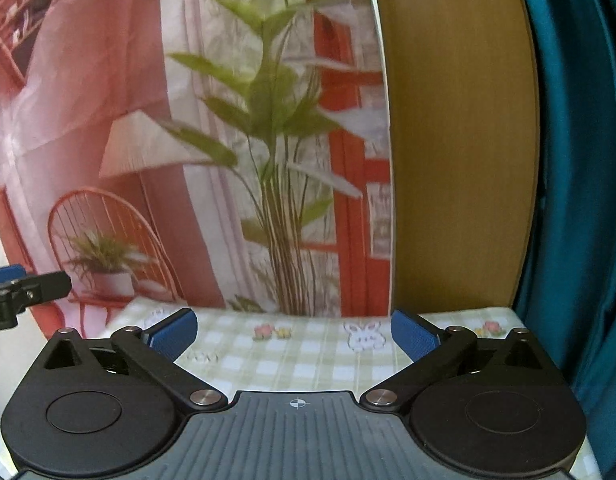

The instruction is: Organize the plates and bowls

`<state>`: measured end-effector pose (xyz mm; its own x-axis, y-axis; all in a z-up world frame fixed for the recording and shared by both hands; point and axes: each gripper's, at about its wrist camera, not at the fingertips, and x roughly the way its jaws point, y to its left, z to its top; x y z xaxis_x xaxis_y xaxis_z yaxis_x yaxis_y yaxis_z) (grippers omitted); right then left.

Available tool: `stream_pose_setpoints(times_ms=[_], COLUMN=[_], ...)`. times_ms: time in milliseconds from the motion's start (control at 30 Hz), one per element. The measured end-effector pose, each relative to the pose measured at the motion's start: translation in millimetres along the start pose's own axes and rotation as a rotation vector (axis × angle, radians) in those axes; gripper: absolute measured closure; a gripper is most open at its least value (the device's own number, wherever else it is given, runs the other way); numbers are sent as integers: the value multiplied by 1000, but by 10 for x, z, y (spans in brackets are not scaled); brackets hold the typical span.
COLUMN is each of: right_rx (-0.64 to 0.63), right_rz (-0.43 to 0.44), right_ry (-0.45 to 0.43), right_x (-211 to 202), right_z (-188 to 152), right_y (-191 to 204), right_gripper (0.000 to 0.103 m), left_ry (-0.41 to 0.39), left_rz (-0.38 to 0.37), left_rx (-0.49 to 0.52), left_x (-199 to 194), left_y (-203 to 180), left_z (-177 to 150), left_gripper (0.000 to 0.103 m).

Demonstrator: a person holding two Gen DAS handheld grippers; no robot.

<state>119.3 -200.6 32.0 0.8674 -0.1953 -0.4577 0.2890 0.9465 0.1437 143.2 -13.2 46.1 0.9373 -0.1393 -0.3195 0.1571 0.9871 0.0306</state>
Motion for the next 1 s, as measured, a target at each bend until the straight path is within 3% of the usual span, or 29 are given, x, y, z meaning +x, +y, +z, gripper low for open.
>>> stream_pose_setpoints(times_ms=[400,1000], right_rx=[6,-1], right_rz=[1,-5], right_ry=[-49,-96], right_x=[-165,-321], right_z=[104,145], right_y=[54,82], right_gripper=[0,0], left_ry=[-57,-80], left_rz=[36,68], left_rx=[13,17], left_x=[-181,-307], left_y=[3,-7], left_z=[129,132], left_gripper=[9,9])
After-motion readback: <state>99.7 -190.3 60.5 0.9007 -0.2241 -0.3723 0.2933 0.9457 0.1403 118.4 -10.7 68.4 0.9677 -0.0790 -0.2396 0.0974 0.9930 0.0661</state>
